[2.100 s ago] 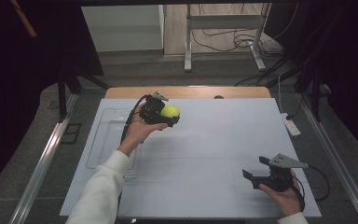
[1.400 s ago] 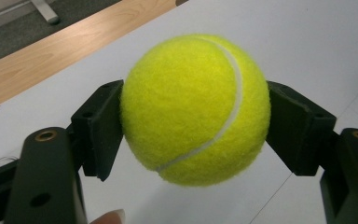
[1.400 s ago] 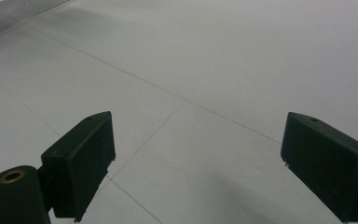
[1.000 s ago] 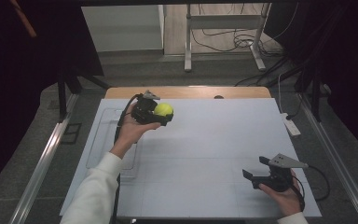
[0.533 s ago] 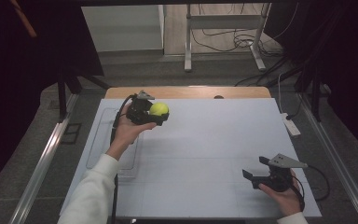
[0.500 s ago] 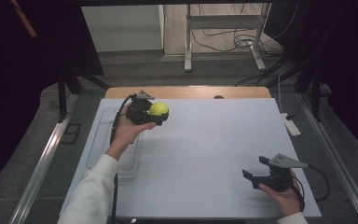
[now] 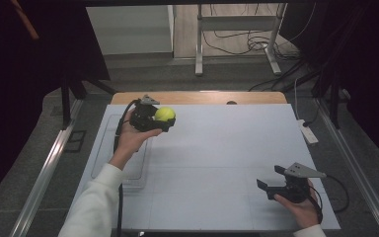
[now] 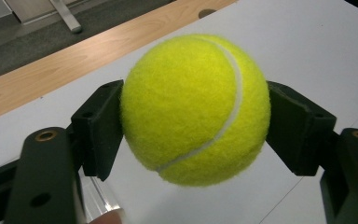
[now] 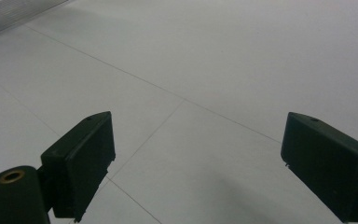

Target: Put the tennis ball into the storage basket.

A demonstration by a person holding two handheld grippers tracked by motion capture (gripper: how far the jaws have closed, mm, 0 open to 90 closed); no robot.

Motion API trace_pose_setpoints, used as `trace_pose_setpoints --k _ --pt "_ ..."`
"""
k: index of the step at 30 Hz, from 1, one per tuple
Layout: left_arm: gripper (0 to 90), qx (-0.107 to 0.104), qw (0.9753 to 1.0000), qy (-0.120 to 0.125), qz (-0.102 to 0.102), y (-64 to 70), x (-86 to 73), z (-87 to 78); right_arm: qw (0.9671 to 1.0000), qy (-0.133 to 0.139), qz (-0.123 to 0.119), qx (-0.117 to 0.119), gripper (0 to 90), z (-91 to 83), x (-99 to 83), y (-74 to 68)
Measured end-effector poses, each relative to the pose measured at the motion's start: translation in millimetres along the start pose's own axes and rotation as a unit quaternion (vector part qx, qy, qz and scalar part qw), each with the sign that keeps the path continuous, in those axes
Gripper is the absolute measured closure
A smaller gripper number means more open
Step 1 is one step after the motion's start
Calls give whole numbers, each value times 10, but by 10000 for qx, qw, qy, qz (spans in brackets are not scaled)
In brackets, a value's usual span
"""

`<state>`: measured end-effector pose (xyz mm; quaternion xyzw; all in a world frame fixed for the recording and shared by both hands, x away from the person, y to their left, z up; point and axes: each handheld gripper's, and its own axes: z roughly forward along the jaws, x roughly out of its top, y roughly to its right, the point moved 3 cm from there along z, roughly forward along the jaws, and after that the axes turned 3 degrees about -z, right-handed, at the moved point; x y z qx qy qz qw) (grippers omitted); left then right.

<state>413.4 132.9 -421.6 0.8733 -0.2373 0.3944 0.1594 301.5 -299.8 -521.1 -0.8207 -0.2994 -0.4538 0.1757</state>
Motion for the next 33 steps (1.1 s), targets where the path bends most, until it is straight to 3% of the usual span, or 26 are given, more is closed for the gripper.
trace_pose_setpoints --k 11,33 --pt "268 9 9999 119 -41 -7 -11 -71 10000 3 9 -5 96 -2 0 3" --pt "268 273 9993 154 -191 -173 -95 -132 10000 -10 -4 -5 97 1 -4 4"
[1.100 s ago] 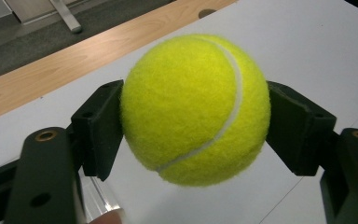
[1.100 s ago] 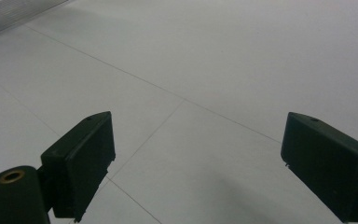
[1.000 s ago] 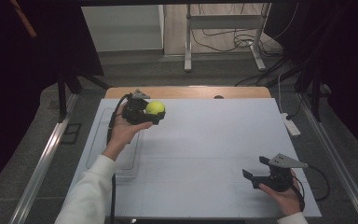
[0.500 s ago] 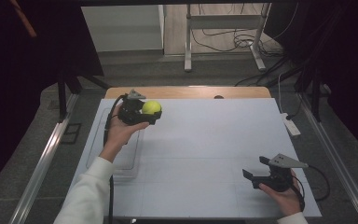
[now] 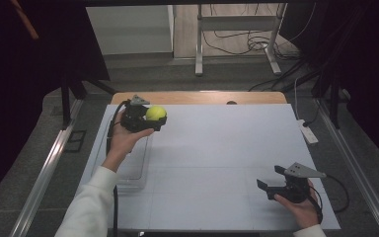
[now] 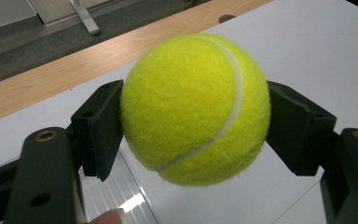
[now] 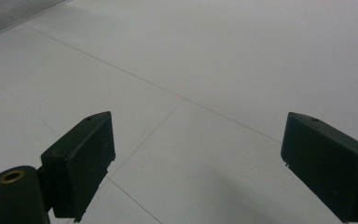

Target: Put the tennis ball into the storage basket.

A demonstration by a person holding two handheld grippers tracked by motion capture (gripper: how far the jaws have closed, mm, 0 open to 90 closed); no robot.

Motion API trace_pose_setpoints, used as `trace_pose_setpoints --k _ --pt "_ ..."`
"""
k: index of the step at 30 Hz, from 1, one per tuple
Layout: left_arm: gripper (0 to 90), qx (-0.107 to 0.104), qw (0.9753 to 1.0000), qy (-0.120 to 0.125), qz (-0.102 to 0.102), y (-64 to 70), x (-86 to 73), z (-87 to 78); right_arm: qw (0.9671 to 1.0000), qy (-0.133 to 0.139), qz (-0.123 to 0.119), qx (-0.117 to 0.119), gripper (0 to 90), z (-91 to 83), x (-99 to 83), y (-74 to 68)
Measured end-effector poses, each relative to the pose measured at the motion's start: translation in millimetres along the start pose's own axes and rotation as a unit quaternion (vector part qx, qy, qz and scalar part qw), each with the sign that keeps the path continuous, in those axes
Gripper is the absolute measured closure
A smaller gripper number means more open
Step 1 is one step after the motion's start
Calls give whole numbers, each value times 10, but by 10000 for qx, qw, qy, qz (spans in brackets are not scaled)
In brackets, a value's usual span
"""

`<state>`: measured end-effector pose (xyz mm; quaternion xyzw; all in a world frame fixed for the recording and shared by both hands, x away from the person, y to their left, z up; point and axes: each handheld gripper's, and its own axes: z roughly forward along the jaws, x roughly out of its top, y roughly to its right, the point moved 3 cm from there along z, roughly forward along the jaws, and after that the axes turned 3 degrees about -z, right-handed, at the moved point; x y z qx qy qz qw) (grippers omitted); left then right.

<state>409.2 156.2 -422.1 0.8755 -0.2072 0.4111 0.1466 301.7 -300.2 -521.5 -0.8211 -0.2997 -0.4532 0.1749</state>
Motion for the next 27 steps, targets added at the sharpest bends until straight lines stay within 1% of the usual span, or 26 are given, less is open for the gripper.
trace_pose_setpoints --k 7,13,27 --pt "268 53 10000 27 -73 -53 -9 -21 10000 -9 8 -19 97 1 -2 6" --pt "268 114 9998 93 -127 -107 -12 -78 10000 -10 15 -34 97 1 -1 6" --pt "268 224 9995 121 -200 -188 -13 -128 10000 -17 18 -35 97 3 -1 7"
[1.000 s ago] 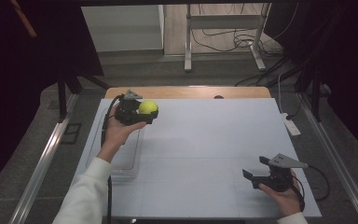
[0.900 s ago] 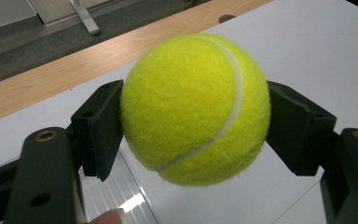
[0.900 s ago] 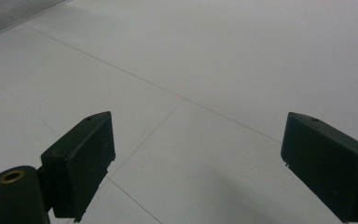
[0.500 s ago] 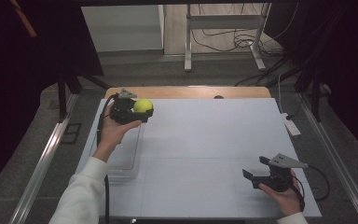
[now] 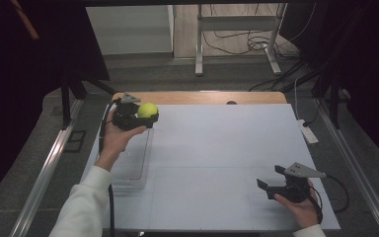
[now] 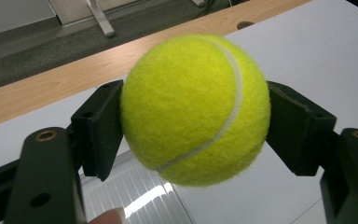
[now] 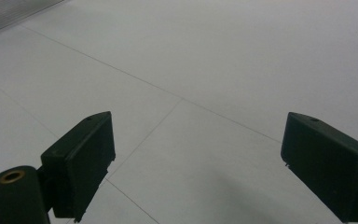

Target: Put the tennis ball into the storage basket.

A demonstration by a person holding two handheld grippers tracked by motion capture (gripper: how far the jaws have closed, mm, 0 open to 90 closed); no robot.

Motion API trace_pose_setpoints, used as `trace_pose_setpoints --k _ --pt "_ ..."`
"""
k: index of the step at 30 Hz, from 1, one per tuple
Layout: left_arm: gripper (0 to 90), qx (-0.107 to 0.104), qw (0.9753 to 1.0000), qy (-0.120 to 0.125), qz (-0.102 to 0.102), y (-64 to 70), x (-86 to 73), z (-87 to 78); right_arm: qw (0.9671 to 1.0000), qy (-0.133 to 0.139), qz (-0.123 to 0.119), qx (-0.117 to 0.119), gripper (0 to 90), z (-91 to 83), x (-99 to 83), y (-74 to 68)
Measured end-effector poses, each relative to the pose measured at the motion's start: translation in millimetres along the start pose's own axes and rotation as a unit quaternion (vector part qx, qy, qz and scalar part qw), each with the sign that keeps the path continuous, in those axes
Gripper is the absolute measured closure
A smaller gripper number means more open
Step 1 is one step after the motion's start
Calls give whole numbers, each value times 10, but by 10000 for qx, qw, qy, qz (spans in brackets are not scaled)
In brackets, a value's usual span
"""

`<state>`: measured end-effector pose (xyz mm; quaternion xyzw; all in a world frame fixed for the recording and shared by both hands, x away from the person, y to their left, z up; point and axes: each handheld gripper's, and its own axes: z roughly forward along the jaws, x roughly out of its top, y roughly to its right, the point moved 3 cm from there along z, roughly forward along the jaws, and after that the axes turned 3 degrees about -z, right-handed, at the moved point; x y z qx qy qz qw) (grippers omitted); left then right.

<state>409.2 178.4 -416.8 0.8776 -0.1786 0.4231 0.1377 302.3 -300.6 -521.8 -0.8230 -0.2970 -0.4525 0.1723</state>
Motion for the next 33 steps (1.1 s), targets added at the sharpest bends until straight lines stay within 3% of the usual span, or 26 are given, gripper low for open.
trace_pose_setpoints --k 13,33 --pt "268 86 9999 36 -74 -65 -8 -8 10000 4 -13 -1 97 1 -1 0" --pt "268 349 9990 3 -297 -286 -71 10 10000 1 -12 8 97 4 -2 0"
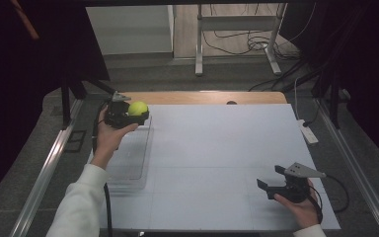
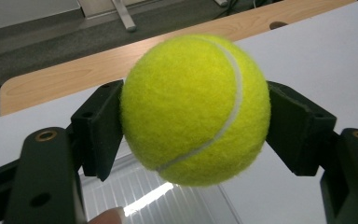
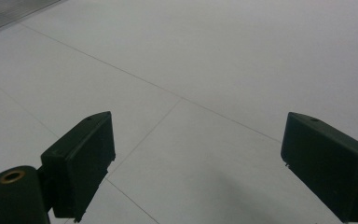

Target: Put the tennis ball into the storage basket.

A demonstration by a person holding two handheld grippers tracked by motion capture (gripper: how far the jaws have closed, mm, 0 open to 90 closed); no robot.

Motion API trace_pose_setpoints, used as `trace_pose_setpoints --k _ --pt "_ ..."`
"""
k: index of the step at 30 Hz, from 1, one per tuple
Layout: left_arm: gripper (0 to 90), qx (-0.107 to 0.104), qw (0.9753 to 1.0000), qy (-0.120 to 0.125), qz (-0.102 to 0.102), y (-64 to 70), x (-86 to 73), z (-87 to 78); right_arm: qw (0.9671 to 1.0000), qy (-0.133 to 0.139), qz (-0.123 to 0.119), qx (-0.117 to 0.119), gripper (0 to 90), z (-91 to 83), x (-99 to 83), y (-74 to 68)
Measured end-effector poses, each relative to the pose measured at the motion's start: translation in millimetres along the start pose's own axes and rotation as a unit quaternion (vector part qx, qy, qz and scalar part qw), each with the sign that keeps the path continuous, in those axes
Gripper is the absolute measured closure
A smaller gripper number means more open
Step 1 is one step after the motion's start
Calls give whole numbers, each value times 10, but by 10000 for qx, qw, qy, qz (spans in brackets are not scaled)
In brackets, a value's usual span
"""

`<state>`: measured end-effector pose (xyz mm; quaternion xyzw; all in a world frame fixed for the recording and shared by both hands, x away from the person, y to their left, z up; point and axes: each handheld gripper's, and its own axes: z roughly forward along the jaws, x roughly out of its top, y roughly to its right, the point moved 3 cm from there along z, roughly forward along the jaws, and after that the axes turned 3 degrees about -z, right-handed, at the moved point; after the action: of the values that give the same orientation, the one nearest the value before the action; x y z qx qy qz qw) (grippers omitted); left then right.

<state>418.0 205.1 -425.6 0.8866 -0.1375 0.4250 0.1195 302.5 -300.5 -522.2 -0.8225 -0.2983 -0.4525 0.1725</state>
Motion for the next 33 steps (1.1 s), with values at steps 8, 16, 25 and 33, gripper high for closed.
trace_pose_setpoints --k 8,16,25,33 --pt "268 92 9999 15 -57 -81 7 -21 10000 -10 -3 -3 97 4 -2 1" --pt "268 172 9998 8 -128 -160 6 -34 10000 -13 2 -4 97 6 -3 1" --pt "268 255 9994 -13 -228 -255 -25 -24 10000 -20 -2 -4 97 5 -7 5" --pt "268 349 9989 -57 -315 -356 -72 -7 10000 -28 -14 -10 97 7 -9 6"
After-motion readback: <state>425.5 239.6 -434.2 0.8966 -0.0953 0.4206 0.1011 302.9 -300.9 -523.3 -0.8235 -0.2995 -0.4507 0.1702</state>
